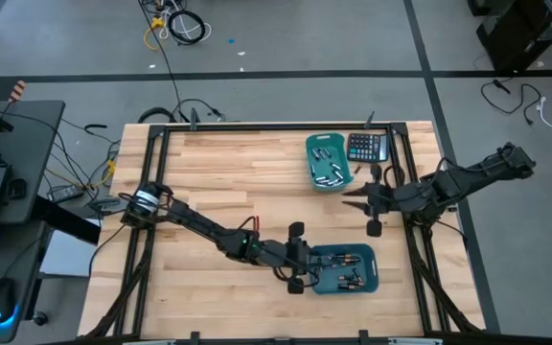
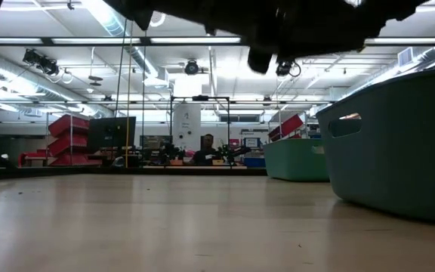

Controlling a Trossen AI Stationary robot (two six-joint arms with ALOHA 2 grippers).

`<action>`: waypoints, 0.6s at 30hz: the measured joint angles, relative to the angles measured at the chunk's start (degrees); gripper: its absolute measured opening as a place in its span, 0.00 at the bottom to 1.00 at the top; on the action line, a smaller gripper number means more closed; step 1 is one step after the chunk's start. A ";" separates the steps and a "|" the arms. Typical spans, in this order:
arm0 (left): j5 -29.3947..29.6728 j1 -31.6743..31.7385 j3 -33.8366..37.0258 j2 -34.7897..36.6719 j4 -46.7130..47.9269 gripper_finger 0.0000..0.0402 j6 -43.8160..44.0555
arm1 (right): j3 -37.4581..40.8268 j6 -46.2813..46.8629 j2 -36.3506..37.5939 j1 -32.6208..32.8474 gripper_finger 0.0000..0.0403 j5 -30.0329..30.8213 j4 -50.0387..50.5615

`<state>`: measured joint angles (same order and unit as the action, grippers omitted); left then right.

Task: Sort batteries
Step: Put the black battery into the blue bin

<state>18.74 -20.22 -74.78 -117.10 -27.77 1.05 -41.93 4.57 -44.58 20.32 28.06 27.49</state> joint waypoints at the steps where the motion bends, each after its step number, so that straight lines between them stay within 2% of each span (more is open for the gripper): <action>1: 0.11 -0.08 0.00 0.19 -0.93 0.27 -2.08 | 0.00 1.62 0.00 -0.38 0.19 0.57 0.70; 4: 0.63 -0.20 0.00 2.08 -0.38 0.27 -6.66 | -0.04 8.80 0.02 -2.41 0.19 0.62 2.55; 8: 6.26 -0.16 0.00 6.28 5.89 0.27 -10.07 | -0.07 18.56 0.00 -7.71 0.19 0.76 6.77; 14: 13.78 -0.22 0.02 12.75 21.68 0.27 -12.51 | -0.07 22.84 -0.02 -20.74 0.18 0.27 15.82; 18: 18.01 -0.15 0.01 16.50 30.47 0.27 -12.19 | -0.18 22.95 -0.04 -30.52 0.16 -5.32 15.79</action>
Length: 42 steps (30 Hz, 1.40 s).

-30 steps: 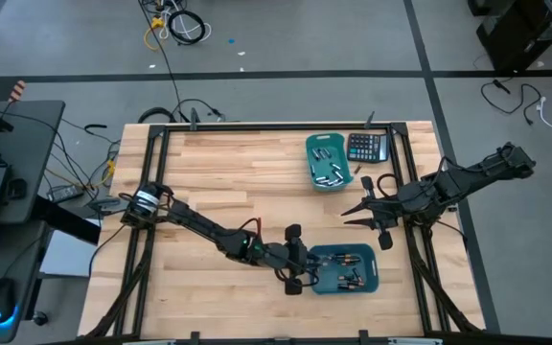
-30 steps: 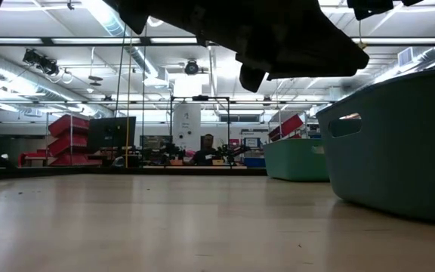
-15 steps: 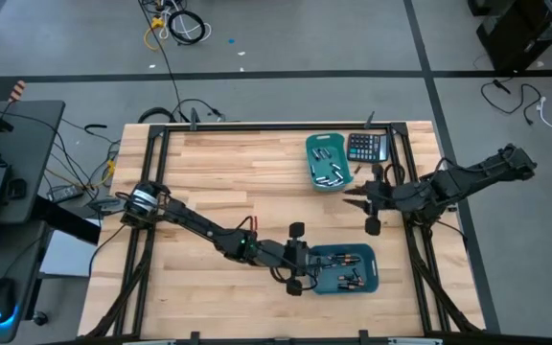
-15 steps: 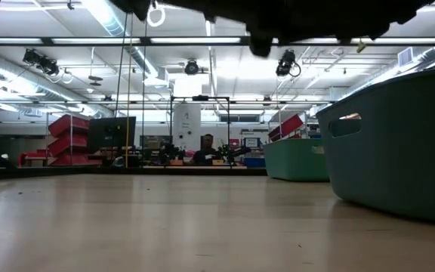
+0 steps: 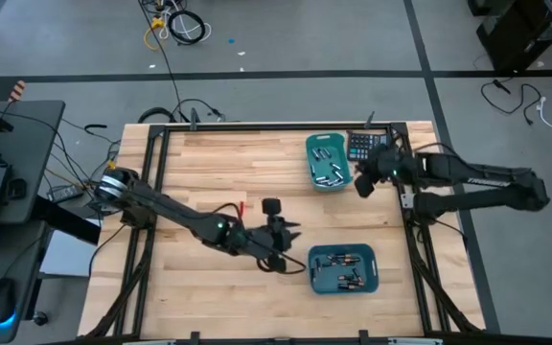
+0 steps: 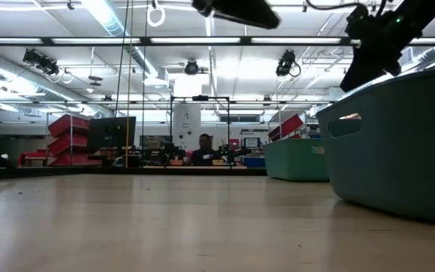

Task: Sort batteries
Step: Put the black battery into the blue bin

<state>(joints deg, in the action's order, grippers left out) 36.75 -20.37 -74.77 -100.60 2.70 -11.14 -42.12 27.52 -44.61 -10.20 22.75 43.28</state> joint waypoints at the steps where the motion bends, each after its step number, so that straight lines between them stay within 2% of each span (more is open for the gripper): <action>1: 1.18 0.01 0.01 0.87 2.15 0.27 0.06 | -0.36 0.06 -0.21 -2.33 0.16 -1.58 0.16; 4: 4.57 0.05 0.00 3.34 7.22 0.27 0.13 | -2.43 1.27 -1.78 -8.37 0.14 -4.34 0.97; 7: 8.17 0.02 -0.02 5.68 13.04 0.27 0.98 | -4.47 1.41 -4.82 -13.15 0.13 -4.63 1.14; 14: 11.70 0.12 -0.02 11.25 25.14 0.27 6.89 | -6.64 2.45 -15.60 -20.03 0.13 -6.78 6.49; 24: 17.16 0.12 -0.02 14.83 44.93 0.27 14.61 | -6.66 11.88 -23.62 -23.57 0.13 -12.35 6.67; 32: 21.58 0.10 -0.02 15.80 61.55 0.27 25.22 | -6.66 20.08 -28.28 -23.76 0.13 -12.53 7.70; 42: 22.84 -0.03 -0.02 16.01 74.35 0.27 38.05 | -6.66 23.55 -33.79 -26.58 0.13 -11.02 9.23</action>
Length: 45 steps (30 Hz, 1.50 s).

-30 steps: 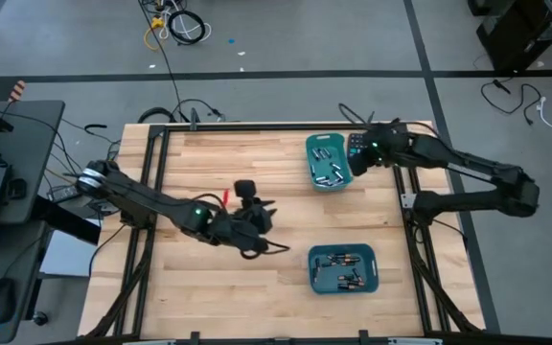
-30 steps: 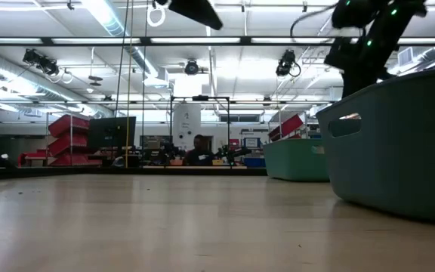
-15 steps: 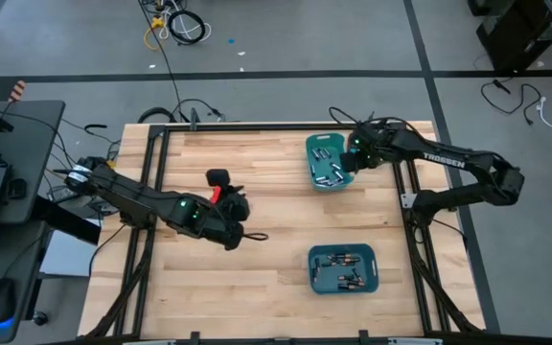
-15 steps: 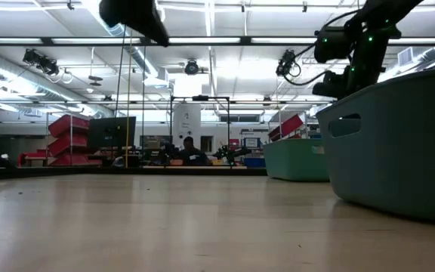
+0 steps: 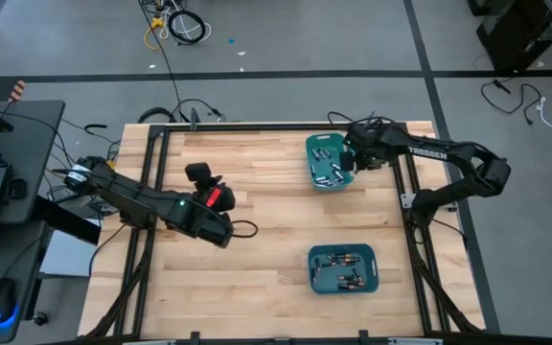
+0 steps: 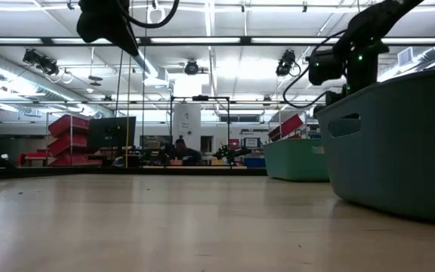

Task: Sort batteries
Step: Put the black battery into the blue bin

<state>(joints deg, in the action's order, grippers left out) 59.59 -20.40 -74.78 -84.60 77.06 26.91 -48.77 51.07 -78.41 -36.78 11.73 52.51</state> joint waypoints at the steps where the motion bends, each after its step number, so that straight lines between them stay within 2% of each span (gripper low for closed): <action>1: 0.35 0.00 0.00 0.00 0.61 0.27 0.50 | 0.00 -0.04 -0.58 -0.65 0.13 0.00 -0.37; 12: 0.79 0.00 0.00 -0.07 0.89 0.27 0.85 | 0.00 -3.52 -6.04 -7.62 0.20 -2.67 -2.24; 18: 0.82 0.00 0.28 -0.07 1.06 0.27 2.19 | 0.00 -3.67 -8.33 -7.60 0.26 -3.34 -3.81; 25: 0.81 0.00 5.33 -0.09 1.80 0.27 5.19 | 0.00 -3.67 -10.21 -7.16 0.30 -4.08 -5.30; 32: 0.17 0.00 7.65 -0.11 4.06 0.27 10.97 | 0.00 -3.65 -10.52 -7.19 0.32 -4.37 -7.54; 45: 0.17 0.00 7.65 -0.11 4.94 0.27 11.36 | 0.00 -0.84 -10.52 -4.95 0.33 -2.82 -7.87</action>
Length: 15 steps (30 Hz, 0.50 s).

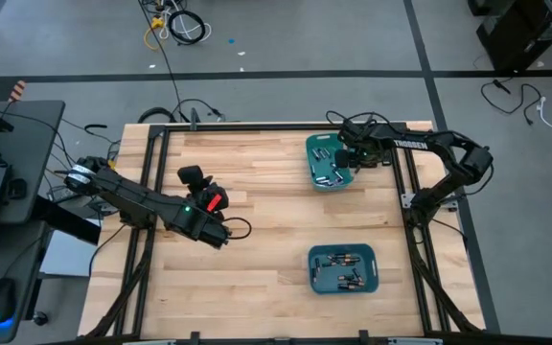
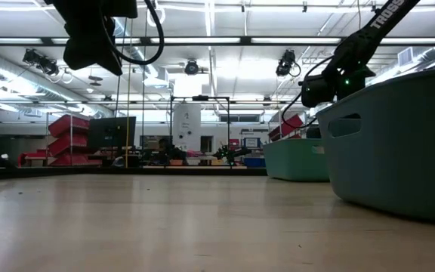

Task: Sort batteries
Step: Put the black battery into the blue bin

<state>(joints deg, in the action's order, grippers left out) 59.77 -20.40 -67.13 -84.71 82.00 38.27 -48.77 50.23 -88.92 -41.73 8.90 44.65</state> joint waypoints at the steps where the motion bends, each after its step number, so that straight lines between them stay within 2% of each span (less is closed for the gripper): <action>1: 0.00 0.00 0.00 0.00 0.00 0.27 0.04 | 0.00 0.42 0.00 0.11 0.33 0.16 0.02; 7: 0.00 0.00 0.00 0.00 0.04 0.27 0.12 | 0.28 1.30 0.00 0.79 0.33 0.29 -0.16; 15: 0.00 0.00 0.00 0.00 0.04 0.27 0.10 | 4.34 2.63 0.37 0.91 0.33 0.88 -1.49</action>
<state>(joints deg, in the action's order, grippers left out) 59.76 -20.40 -67.13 -84.71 82.04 38.37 -44.43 52.86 -88.55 -40.82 9.78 43.15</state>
